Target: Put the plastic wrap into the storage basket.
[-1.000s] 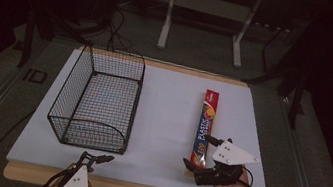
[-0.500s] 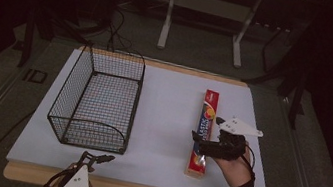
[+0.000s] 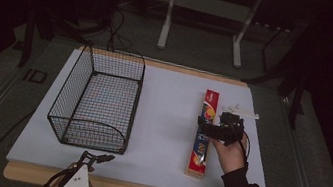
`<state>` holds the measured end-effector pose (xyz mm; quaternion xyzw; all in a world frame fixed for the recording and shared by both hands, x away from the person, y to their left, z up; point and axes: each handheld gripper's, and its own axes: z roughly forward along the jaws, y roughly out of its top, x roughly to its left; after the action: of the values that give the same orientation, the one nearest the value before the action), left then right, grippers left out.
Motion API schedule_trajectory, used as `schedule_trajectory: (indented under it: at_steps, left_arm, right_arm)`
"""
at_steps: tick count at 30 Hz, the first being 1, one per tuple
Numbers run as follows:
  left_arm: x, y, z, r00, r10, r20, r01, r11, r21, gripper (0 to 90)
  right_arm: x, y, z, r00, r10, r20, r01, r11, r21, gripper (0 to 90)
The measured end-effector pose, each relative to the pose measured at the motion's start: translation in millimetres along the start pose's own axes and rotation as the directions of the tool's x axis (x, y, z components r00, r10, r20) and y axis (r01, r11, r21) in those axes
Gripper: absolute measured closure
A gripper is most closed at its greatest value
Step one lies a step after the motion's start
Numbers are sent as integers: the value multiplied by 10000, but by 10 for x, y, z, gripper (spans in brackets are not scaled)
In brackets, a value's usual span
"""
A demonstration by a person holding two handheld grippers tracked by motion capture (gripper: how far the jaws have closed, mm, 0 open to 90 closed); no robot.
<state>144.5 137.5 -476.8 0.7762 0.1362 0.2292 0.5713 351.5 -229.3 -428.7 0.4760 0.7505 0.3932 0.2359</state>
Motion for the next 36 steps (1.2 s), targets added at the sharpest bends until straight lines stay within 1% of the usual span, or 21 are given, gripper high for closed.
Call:
schedule_trajectory:
  at_steps: [6,8,9,11,12,14,16,17,18,19,20,22,24,25,27,28,30,33,34,35,36]
  left_arm:
    - [-3,1,5,10000,31,30,-31,10000,1,1]
    - [-2,0,5,10000,31,31,-31,10000,5,1]
    - [-2,0,4,10000,33,30,-33,10000,-2,1]
    - [-2,0,3,10000,28,34,-28,10000,-6,1]
    - [-2,0,3,10000,29,39,-29,10000,-4,0]
    - [-2,0,5,10000,31,40,-31,10000,-5,1]
    - [-2,0,5,10000,31,48,-31,10000,-9,1]
    - [-2,1,5,10000,42,45,-42,10000,-9,1]
    - [-2,0,5,10000,42,47,-42,10000,-11,1]
    - [-2,0,6,10000,32,54,-32,10000,-10,1]
    - [-2,-1,8,10000,36,58,-36,10000,-6,1]
    - [-2,-2,10,10000,39,68,-39,10000,11,1]
    - [-3,0,10,10000,70,65,-70,10000,17,0]
    - [-3,0,10,10000,70,65,-70,10000,17,1]
    - [-4,-1,9,10000,83,53,-83,10000,13,0]
    - [-3,-1,10,10000,83,52,-83,10000,19,1]
    - [-3,-2,12,9999,97,54,-98,9999,51,1]
    - [-6,-1,11,9999,116,58,-116,9999,41,1]
    - [-7,-1,11,9999,128,53,-129,9999,40,1]
    - [-7,-1,10,9999,131,45,-132,9999,49,1]
    - [-7,-2,11,9999,119,41,-119,9999,48,0]
  right_arm:
    - [-24,-12,205,9977,389,556,-414,9982,432,91]
    - [-37,-17,263,9948,608,817,-651,9966,503,91]
    - [-47,-18,297,9942,694,827,-747,9952,632,91]
    - [-60,-27,358,9914,795,1044,-879,9931,778,91]
    - [-70,-31,394,9906,859,1068,-959,9910,931,91]
    - [-90,-43,463,9866,1007,1288,-1156,9868,1139,96]
    - [-109,-54,539,9821,1152,1489,-1371,9797,1463,96]
    - [-119,-61,562,9807,1216,1533,-1452,9774,1538,96]
    - [-132,-72,602,9800,1327,1486,-1577,9725,1716,96]
    - [-140,-82,633,9779,1393,1558,-1675,9681,1862,96]
    - [-142,-93,662,9757,1426,1663,-1746,9648,1969,96]
    - [-144,-112,721,9741,1426,1754,-1804,9580,2230,96]
    - [-149,-133,770,9718,1463,1848,-1880,9539,2338,97]
    - [-149,-133,770,9718,1463,1848,-1880,9539,2338,97]
    - [-160,-152,827,9694,1537,1916,-1997,9472,2507,98]
    - [-158,-157,850,9695,1551,1900,-2024,9436,2622,98]
    - [-163,-168,900,9698,1483,1938,-2004,9370,2859,136]
    - [-179,-178,952,9649,1654,2038,-2227,9267,3027,136]
    - [-183,-181,969,9645,1676,2040,-2258,9242,3082,136]
    - [-189,-184,988,9639,1686,2063,-2291,9198,3186,137]
    - [-207,-193,1023,9630,1751,2050,-2374,9109,3375,142]
